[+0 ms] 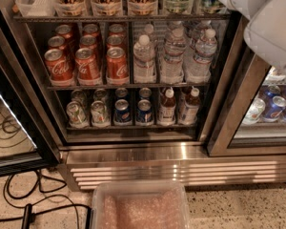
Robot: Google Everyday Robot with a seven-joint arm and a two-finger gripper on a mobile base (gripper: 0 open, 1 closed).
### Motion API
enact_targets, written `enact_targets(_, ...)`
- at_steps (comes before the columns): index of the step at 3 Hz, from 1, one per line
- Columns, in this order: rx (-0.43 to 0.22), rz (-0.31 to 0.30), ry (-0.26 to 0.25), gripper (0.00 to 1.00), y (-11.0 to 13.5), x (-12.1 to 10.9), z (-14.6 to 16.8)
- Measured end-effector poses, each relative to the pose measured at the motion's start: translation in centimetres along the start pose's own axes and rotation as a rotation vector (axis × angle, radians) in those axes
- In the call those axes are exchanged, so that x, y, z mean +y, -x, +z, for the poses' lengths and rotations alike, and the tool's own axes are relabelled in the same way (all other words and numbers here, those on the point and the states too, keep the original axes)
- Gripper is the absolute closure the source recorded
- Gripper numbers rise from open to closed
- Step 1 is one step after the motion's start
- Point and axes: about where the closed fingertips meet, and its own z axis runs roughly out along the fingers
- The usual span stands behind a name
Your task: Pick green can from top shelf of fridge
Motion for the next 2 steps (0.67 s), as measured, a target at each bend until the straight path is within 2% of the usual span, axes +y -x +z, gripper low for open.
enact_targets(1, 0.051, -0.042, 0.049, 1.0, -2.3, 2.4, -3.2)
enact_targets(2, 0.1, -0.054, 0.124, 1.0, -5.4, 5.1, -5.4)
